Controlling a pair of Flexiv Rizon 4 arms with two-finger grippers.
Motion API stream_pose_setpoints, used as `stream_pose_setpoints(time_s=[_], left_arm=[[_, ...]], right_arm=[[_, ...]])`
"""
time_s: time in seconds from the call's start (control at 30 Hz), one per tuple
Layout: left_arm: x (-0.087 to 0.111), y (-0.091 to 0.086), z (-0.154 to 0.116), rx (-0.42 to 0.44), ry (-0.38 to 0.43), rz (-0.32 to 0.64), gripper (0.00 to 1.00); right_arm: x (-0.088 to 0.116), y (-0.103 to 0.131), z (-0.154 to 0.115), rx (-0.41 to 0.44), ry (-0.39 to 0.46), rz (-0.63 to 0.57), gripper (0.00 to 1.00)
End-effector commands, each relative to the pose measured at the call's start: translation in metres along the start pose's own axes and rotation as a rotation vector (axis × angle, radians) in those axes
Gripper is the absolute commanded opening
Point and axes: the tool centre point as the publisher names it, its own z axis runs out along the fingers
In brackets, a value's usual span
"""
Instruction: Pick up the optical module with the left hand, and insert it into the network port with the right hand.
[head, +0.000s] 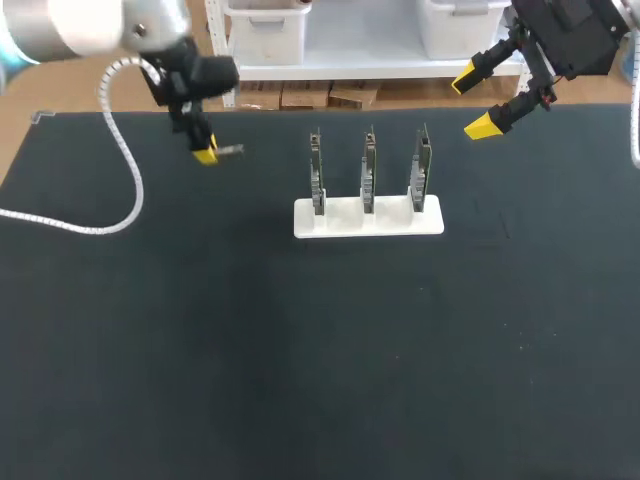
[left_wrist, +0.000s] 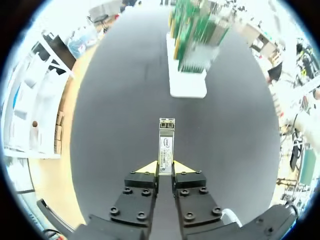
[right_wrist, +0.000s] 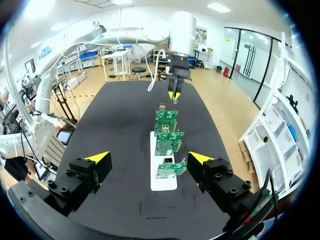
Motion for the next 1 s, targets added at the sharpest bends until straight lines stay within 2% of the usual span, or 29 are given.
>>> stream_pose_setpoints(time_s=[0.03, 0.17, 0.23, 0.33, 0.53, 0.63, 1.0], left_arm=[[0.001, -0.025, -0.022, -0.096, -0.119, -0.023, 0.0], [-0.009, -0.036, -0.041, -0.112, -0.202, -0.043, 0.0], [-0.015, -0.042, -0.05, -0.134, -0.217, -0.046, 0.0], [-0.021, -0.049, -0.062, -0.143, -0.268, -0.02, 0.0], [-0.022, -0.058, -0.081, -0.147, -0.355, 0.012, 0.0], [-0.021, -0.06, -0.089, -0.169, -0.378, 0.041, 0.0], [-0.021, -0.06, -0.089, -0.169, -0.378, 0.041, 0.0]], right_arm=[[0.0, 0.001, 0.0, 0.003, 0.002, 0.001, 1.0], [0.0, 0.001, 0.0, 0.003, 0.002, 0.001, 1.0], [0.0, 0.001, 0.0, 0.003, 0.002, 0.001, 1.0], [0.0, 0.001, 0.0, 0.003, 0.002, 0.001, 1.0], [0.0, 0.001, 0.0, 0.003, 0.002, 0.001, 1.0], [0.0, 0.001, 0.0, 0.003, 0.002, 0.001, 1.0], [0.0, 0.001, 0.0, 0.003, 0.002, 0.001, 1.0]])
